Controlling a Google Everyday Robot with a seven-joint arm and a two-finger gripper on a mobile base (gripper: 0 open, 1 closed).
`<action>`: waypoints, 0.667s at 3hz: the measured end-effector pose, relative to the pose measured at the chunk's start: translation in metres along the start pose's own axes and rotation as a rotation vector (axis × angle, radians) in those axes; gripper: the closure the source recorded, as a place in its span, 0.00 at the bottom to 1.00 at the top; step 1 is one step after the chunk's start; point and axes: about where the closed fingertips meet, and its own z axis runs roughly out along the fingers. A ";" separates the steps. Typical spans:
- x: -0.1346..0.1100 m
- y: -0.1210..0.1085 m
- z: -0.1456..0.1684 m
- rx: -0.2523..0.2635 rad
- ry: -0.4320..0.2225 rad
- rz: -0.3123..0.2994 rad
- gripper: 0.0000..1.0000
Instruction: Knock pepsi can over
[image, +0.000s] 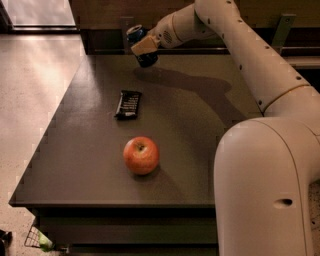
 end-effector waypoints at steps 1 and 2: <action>0.000 0.005 -0.005 -0.026 0.106 -0.027 1.00; 0.008 0.011 -0.007 -0.036 0.272 -0.062 1.00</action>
Offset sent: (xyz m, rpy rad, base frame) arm -0.0079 -0.0180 0.0112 -0.3701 0.1188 0.0404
